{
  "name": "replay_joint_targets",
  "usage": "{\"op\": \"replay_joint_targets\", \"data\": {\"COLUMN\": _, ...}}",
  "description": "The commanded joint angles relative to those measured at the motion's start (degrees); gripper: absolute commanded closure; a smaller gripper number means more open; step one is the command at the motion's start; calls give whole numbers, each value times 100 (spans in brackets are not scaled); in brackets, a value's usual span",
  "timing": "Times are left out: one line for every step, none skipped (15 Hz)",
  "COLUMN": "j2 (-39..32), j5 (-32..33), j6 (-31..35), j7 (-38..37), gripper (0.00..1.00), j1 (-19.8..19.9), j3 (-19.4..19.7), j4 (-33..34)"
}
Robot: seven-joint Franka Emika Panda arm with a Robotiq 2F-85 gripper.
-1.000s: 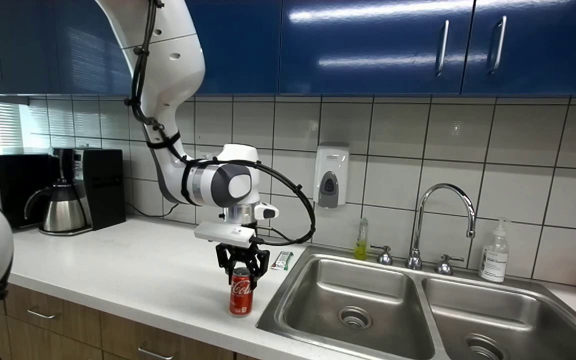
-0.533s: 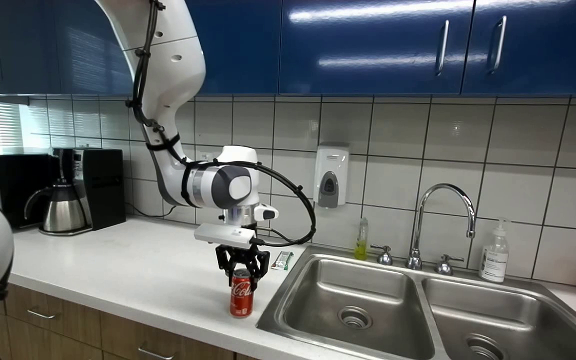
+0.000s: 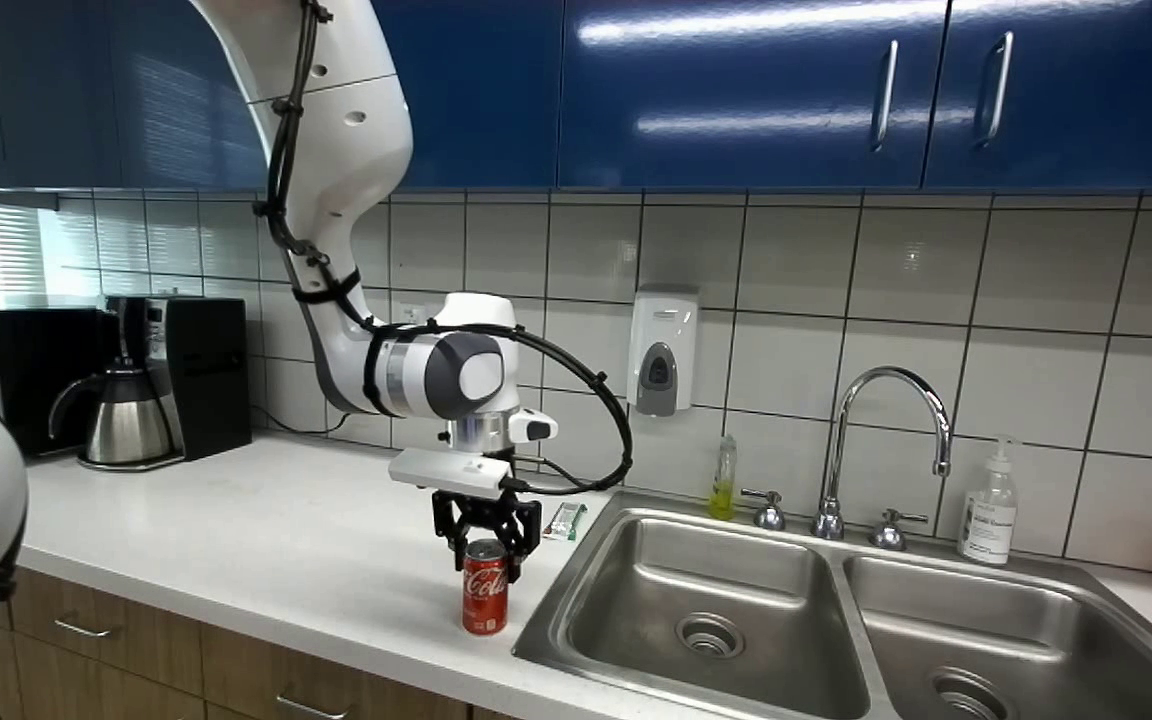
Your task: Remove the can from the sink
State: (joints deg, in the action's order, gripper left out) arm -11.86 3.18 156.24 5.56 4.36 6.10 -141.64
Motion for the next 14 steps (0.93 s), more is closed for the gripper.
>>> {"op": "replay_joint_targets", "data": {"j2": 1, "j5": 261, "j6": 77, "j7": -309, "gripper": 0, "j1": -45, "j3": 86, "j4": -22}}
{"op": "replay_joint_targets", "data": {"j2": 6, "j5": 275, "j6": 53, "j7": -325, "gripper": 0, "j1": -42, "j3": 92, "j4": -20}}
{"op": "replay_joint_targets", "data": {"j2": 29, "j5": 278, "j6": 45, "j7": -329, "gripper": 0, "j1": -34, "j3": 95, "j4": -27}}
{"op": "replay_joint_targets", "data": {"j2": 85, "j5": 272, "j6": 13, "j7": -320, "gripper": 0, "j1": -27, "j3": 96, "j4": -40}}
{"op": "replay_joint_targets", "data": {"j2": 135, "j5": 275, "j6": -5, "j7": -312, "gripper": 0, "j1": -27, "j3": 102, "j4": -53}}
{"op": "replay_joint_targets", "data": {"j2": 211, "j5": 244, "j6": -40, "j7": -285, "gripper": 0, "j1": -17, "j3": 93, "j4": -75}}
{"op": "replay_joint_targets", "data": {"j2": 268, "j5": 248, "j6": -55, "j7": -273, "gripper": 0, "j1": -15, "j3": 93, "j4": -96}}
{"op": "replay_joint_targets", "data": {"j2": 315, "j5": 280, "j6": -68, "j7": -286, "gripper": 0, "j1": -21, "j3": 106, "j4": -109}}
{"op": "replay_joint_targets", "data": {"j2": 375, "j5": 284, "j6": -95, "j7": -273, "gripper": 0, "j1": -15, "j3": 106, "j4": -122}}
{"op": "replay_joint_targets", "data": {"j2": 449, "j5": 289, "j6": -119, "j7": -261, "gripper": 0, "j1": -8, "j3": 108, "j4": -143}}
{"op": "replay_joint_targets", "data": {"j2": 507, "j5": 333, "j6": -130, "j7": -283, "gripper": 0, "j1": -11, "j3": 125, "j4": -156}}
{"op": "replay_joint_targets", "data": {"j2": 580, "j5": 341, "j6": -155, "j7": -269, "gripper": 0, "j1": 1, "j3": 129, "j4": -174}}
{"op": "replay_joint_targets", "data": {"j2": 640, "j5": 342, "j6": -179, "j7": -259, "gripper": 0, "j1": 13, "j3": 133, "j4": -189}}
{"op": "replay_joint_targets", "data": {"j2": 693, "j5": 376, "j6": -213, "j7": -283, "gripper": 0, "j1": 16, "j3": 152, "j4": -200}}
